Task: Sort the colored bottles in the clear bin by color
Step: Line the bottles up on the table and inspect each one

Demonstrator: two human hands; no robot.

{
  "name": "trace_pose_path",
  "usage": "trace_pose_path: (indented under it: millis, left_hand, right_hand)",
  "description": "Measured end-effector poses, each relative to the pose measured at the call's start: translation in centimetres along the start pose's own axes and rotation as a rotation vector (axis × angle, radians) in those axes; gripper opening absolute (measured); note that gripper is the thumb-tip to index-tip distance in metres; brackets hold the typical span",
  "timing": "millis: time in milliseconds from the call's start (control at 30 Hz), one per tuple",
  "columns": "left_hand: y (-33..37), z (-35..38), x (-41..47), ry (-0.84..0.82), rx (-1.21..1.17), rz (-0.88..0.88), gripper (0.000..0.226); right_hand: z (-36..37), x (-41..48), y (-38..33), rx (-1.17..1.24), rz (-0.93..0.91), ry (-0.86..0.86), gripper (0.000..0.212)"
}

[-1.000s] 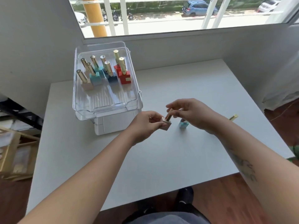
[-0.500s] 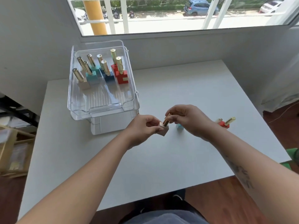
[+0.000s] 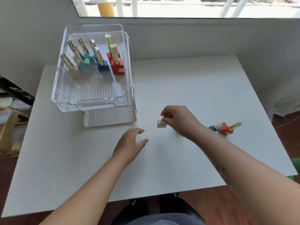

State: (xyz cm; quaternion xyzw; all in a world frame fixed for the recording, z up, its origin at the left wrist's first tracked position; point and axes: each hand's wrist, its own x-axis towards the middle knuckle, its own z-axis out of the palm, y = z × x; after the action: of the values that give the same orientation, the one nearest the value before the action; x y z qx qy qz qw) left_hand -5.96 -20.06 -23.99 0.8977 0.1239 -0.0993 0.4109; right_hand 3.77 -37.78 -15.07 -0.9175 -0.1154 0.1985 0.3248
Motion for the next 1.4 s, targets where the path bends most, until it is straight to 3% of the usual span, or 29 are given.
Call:
trace_pose_path:
  millis: [167, 467, 700, 833, 1000, 1200, 1400]
  left_hand:
    - [-3.9, 1.5, -1.8, -0.005, 0.490, 0.109, 0.051]
    - [-5.1, 2.4, -2.4, -0.009, 0.525, 0.138, 0.058]
    - [-2.4, 3.1, -3.6, 0.104, 0.398, 0.276, 0.036]
    - [1.2, 5.2, -3.1, 0.042, 0.256, 0.390, 0.028]
    - [5.3, 8.7, -0.6, -0.028, -0.017, 0.218, 0.039]
    - [7.7, 11.2, 2.4, -0.006, -0.183, 0.034, 0.057]
    - [8.8, 12.0, 4.0, 0.067, -0.280, 0.021, 0.038]
  right_hand:
    - [2.4, 0.9, 0.9, -0.209, 0.011, -0.021, 0.015]
    - [4.5, 0.7, 0.7, -0.198, 0.014, -0.075, 0.027]
    - [5.3, -5.0, 5.6, -0.025, 0.097, 0.022, 0.048]
    - [5.1, -7.9, 10.6, -0.213, 0.131, 0.077, 0.049]
    - [4.8, -10.2, 15.1, -0.403, 0.229, -0.057, 0.069]
    - [5.2, -11.2, 17.0, -0.463, 0.233, -0.087, 0.073]
    - [5.3, -11.0, 17.1, -0.440, 0.230, -0.081, 0.072]
